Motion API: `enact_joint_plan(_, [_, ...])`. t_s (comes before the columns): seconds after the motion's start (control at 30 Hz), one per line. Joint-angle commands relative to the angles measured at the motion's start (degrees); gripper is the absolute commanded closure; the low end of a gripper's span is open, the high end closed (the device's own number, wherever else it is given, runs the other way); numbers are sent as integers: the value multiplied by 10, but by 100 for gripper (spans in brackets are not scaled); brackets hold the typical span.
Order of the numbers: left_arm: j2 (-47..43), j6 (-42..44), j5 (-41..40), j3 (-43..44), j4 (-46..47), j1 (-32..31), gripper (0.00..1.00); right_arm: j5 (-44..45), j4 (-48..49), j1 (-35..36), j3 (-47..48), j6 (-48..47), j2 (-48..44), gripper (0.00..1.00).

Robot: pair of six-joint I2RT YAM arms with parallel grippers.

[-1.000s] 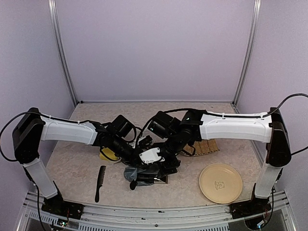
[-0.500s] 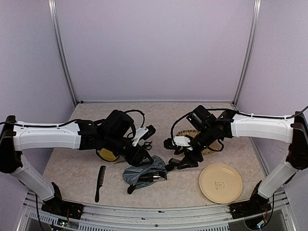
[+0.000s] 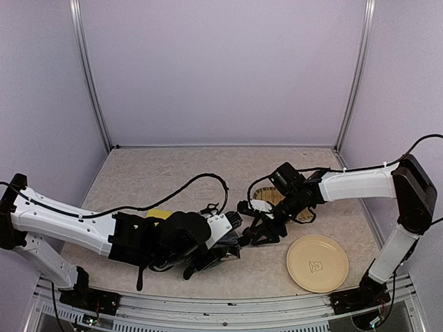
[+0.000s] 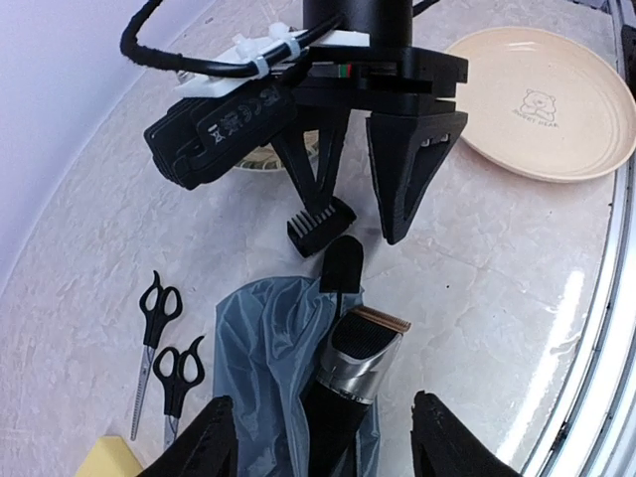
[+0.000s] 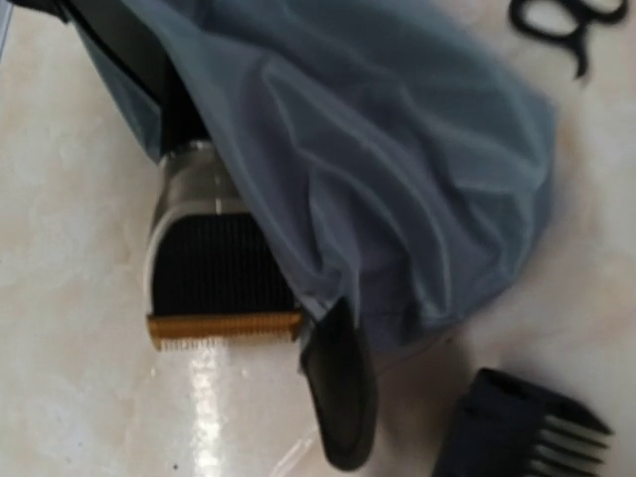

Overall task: Sort the hair-cutting tools
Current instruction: Adjust the electric hair clipper in the kit bag.

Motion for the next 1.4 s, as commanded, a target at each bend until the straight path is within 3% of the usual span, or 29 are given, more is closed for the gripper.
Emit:
enact_joint_plan(0.0, [15,31,-50,-32,47,-9,44,-26,4,-2,22,12,29,40])
enact_joint_plan(0.2, [57,52,-25,-26,48,-11,47,-26,2,-2,31,15,41,43])
enact_joint_plan(0.47, [124,105,-81,-13,76,-10,36,-29,-4,0,45,14,68,49])
enact_joint_plan(0.63, [153,130,-55,-3,90,-10,42,-29,-5,6,47,14,77,53])
enact_joint_plan(0.83, [178,145,-35,12,85,-10,47,-42,-15,18,52,4,86,65])
enact_joint_plan(1.07, [165,158,-38,27,79,-26,42,-37,-15,24,52,5,91,70])
enact_joint_plan(1.3, [169,164,-1,36,48,-33,60,-38,-20,24,55,3,90,89])
enact_joint_plan(1.37, [181,164,-1,38,43,-29,61,-39,-23,23,56,1,89,94])
